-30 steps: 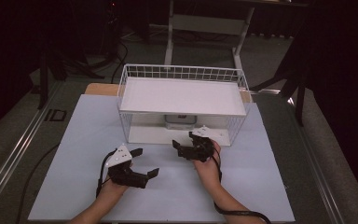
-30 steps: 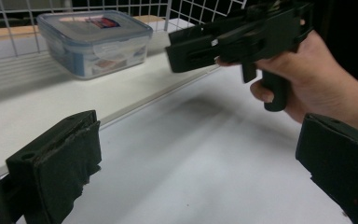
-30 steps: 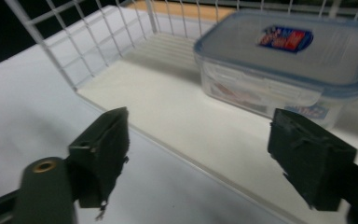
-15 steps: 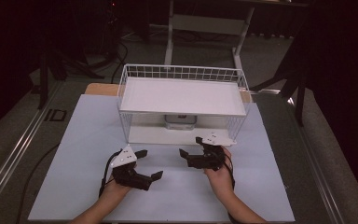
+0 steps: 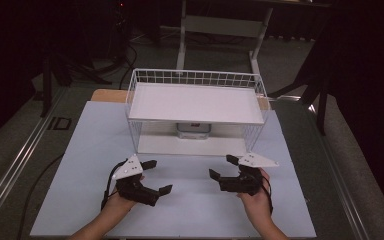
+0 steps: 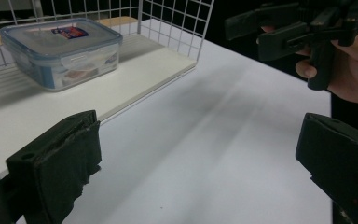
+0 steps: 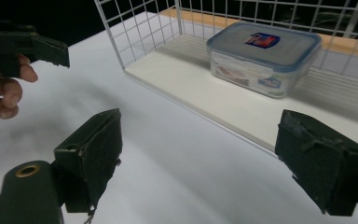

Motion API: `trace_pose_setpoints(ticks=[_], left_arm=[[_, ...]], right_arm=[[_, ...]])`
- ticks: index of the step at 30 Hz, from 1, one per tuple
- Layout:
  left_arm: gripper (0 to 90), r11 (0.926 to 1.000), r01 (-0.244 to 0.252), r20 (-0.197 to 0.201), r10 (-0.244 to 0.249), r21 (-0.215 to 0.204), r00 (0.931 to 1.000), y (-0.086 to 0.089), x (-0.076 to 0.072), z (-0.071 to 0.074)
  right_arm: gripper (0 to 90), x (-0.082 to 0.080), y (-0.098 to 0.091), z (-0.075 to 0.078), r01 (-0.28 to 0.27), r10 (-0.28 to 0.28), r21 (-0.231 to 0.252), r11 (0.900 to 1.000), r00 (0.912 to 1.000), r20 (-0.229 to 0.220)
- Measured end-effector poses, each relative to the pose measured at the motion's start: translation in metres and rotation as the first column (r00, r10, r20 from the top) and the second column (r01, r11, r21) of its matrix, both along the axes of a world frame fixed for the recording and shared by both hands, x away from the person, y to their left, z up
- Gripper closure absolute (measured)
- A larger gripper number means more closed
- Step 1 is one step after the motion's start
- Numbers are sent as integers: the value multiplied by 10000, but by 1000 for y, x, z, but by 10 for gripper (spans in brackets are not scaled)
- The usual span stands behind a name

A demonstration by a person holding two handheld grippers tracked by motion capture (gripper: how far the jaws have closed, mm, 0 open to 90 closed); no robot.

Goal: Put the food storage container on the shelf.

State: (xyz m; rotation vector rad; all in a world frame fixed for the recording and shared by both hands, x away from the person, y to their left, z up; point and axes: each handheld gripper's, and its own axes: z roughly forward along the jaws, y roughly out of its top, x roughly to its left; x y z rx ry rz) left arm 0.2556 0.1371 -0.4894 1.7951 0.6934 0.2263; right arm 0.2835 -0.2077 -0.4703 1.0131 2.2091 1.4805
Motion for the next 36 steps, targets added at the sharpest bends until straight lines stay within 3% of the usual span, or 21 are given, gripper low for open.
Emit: trace_pose_setpoints(ticks=[7,10,14,19,25,29,33,36], left_arm=[[10,9999,-85,264,81,149,9996,10,-7,4],[10,10000,-33,155,32,65,9999,18,-9,4],[9,10000,-50,324,50,10,9995,27,-13,5],[10,9993,-322,563,313,162,9979,38,-17,6],[9,9973,-721,518,712,162,9961,53,-21,1],[9,9946,-948,718,915,432,9932,61,-25,-4],[9,9928,-1131,1006,1087,391,9890,69,-29,-6],[9,9921,-1215,998,1177,326,9880,75,-30,-7]], right_arm=[[171,-12,-21,2,51,-53,107,9999,9999,112],[163,-18,-29,3,48,-43,-132,9999,9995,327],[157,-23,-36,3,48,-38,-302,9995,9995,309],[149,-28,-43,1,-33,41,-342,9994,9997,242],[148,-32,-51,-4,-185,196,-442,9988,9995,243],[148,-35,-56,-7,-211,229,-516,9984,9991,344],[148,-38,-63,-10,-200,222,-717,9972,9993,295],[148,-38,-70,-12,-220,235,-656,9976,9995,225]])
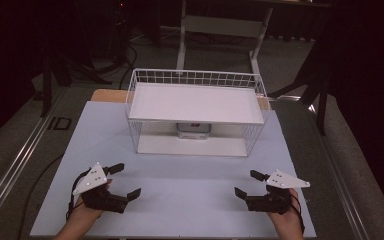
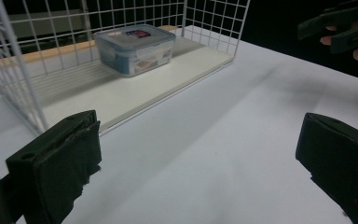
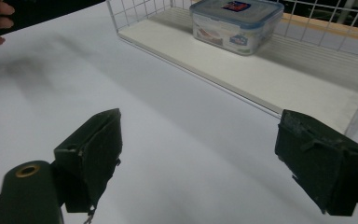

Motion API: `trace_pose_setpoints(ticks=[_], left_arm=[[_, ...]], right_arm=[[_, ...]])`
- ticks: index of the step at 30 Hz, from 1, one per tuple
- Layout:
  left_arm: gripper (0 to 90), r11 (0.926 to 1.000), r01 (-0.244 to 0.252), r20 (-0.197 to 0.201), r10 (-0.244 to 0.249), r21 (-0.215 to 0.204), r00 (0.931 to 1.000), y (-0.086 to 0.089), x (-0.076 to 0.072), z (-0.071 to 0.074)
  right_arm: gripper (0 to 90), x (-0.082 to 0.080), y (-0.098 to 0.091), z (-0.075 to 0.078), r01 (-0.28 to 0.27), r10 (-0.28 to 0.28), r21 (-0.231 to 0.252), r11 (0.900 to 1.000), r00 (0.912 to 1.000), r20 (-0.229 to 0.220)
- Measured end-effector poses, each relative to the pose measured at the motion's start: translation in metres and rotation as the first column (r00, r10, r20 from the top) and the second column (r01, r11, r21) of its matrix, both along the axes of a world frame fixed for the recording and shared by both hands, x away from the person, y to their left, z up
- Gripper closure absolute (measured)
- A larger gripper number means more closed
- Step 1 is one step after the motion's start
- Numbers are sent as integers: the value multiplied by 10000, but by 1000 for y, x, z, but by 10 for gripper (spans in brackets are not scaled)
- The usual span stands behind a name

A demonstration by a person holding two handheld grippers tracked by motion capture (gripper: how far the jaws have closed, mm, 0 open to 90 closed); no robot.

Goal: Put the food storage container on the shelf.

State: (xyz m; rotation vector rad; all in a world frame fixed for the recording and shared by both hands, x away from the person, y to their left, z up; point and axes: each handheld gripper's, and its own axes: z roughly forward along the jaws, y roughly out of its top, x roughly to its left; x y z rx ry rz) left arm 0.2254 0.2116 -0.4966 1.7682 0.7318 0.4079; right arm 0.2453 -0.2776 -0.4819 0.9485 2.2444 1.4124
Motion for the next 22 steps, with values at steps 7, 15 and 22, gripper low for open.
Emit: trace_pose_setpoints(ticks=[7,15,22], left_arm=[[9,9997,-32,-233,37,224,9997,6,0,-6],[9,9996,-175,-195,179,220,9996,3,3,-16],[10,9998,-11,-149,14,207,9999,-1,3,-17]], right_arm=[[149,-1,-14,-2,201,-199,-76,9998,9994,267],[149,8,-18,-21,147,-139,158,9998,9988,-464],[148,12,-14,-26,42,-46,-91,9999,9990,-451]])
